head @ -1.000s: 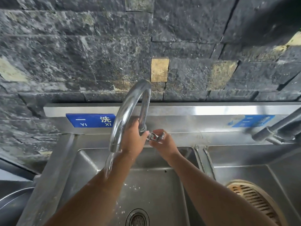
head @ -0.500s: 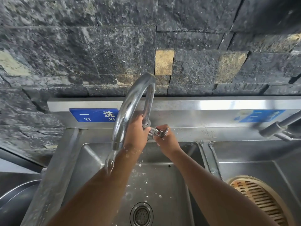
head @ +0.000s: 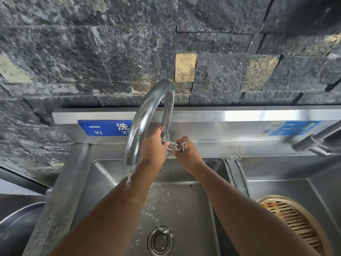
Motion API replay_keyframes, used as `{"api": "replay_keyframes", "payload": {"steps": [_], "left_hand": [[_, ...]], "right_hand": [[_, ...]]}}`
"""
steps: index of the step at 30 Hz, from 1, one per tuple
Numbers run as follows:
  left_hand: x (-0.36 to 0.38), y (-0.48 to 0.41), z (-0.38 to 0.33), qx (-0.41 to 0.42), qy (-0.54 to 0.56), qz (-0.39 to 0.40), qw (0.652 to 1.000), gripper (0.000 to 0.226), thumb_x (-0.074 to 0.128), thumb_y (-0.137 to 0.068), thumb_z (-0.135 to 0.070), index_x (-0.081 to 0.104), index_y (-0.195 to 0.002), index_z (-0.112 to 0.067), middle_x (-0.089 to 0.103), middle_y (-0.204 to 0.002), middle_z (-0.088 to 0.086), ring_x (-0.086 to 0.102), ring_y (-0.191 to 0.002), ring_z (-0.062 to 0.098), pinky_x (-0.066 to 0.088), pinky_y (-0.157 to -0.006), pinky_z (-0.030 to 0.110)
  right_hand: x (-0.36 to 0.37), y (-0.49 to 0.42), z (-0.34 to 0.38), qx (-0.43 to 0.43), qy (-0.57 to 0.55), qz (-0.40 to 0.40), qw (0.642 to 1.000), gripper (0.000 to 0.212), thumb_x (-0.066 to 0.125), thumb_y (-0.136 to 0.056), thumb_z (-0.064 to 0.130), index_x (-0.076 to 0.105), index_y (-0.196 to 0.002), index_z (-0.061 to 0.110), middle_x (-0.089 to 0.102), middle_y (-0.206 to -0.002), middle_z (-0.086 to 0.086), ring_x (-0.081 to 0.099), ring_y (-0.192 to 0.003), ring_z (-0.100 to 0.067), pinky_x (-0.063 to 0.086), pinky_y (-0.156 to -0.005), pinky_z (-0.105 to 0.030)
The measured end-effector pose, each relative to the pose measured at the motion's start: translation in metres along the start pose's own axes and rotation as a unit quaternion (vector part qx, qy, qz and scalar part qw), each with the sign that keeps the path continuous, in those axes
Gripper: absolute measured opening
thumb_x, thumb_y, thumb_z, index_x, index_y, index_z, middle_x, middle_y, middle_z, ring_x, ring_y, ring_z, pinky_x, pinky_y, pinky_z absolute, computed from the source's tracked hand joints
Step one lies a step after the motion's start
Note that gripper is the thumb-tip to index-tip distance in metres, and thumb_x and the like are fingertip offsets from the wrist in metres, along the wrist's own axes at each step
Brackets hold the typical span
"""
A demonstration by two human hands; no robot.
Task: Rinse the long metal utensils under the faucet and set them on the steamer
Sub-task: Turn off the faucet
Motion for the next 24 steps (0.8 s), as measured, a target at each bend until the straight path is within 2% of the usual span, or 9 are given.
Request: {"api": "replay_keyframes", "payload": {"steps": [6,8,10,15,18,24], "left_hand": [[-0.0020,0.0009,-0.0009,-0.001,-0.004,0.001,1.000,0.031,0.081,-0.075,-0.015,0.054,-0.089,-0.021,0.063,-0.075,-0.008,0.056,-0.060,0.005,0.032,-0.049,0.009],[-0.0027,0.0014,-0.0012,0.004,-0.008,0.000,1.000,0.032,0.081,-0.075,-0.016,0.054,-0.090,-0.022,0.064,-0.076,-0.008,0.056,-0.060,0.004,0.031,-0.049,0.007],[-0.0032,0.0013,-0.0017,0.009,-0.015,0.000,1.000,0.032,0.081,-0.075,-0.016,0.054,-0.092,-0.021,0.066,-0.078,-0.006,0.060,-0.063,0.010,0.038,-0.052,0.011],[-0.0048,0.0027,-0.0047,0.009,-0.026,-0.003,1.000,0.033,0.080,-0.076,-0.018,0.054,-0.095,-0.018,0.068,-0.082,-0.001,0.065,-0.071,0.017,0.056,-0.062,0.031],[-0.0057,0.0036,-0.0068,0.006,-0.032,-0.002,0.999,0.032,0.080,-0.077,-0.019,0.054,-0.095,-0.017,0.068,-0.082,0.001,0.066,-0.073,0.020,0.058,-0.064,0.036],[-0.0066,0.0054,-0.0077,0.007,-0.032,0.008,0.999,0.032,0.078,-0.078,-0.012,0.054,-0.100,-0.015,0.069,-0.089,0.003,0.067,-0.078,0.022,0.059,-0.070,0.041]], "right_hand": [[0.0001,-0.0011,0.0000,-0.002,0.004,-0.001,1.000,0.022,0.062,-0.089,0.011,0.049,-0.105,0.019,0.058,-0.103,-0.012,0.049,-0.082,-0.021,0.038,-0.067,-0.027],[0.0000,-0.0016,-0.0004,-0.001,0.005,0.001,1.000,0.023,0.062,-0.089,0.012,0.048,-0.105,0.020,0.059,-0.105,-0.014,0.049,-0.081,-0.021,0.038,-0.061,-0.025],[0.0000,-0.0018,-0.0014,0.002,0.004,0.001,1.000,0.023,0.062,-0.090,0.012,0.048,-0.107,0.021,0.060,-0.109,-0.016,0.050,-0.078,-0.021,0.037,-0.058,-0.023],[0.0006,-0.0022,-0.0031,-0.001,0.005,0.001,1.000,0.024,0.062,-0.090,0.011,0.048,-0.107,0.020,0.060,-0.110,-0.016,0.050,-0.080,-0.020,0.039,-0.066,-0.028],[0.0006,-0.0025,-0.0030,-0.002,0.000,-0.002,1.000,0.024,0.062,-0.089,0.011,0.047,-0.104,0.022,0.058,-0.106,-0.012,0.049,-0.079,-0.019,0.037,-0.059,-0.023],[0.0007,-0.0018,-0.0032,0.001,0.006,-0.006,1.000,0.023,0.062,-0.089,0.013,0.048,-0.105,0.022,0.059,-0.107,-0.011,0.049,-0.074,-0.014,0.035,-0.056,-0.020]]}}
Point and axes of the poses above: each hand's wrist, its own y-axis away from the middle knuckle, its own x-axis out of the palm, z = x × y, the point moved 2 cm from there along -y, towards the middle knuckle
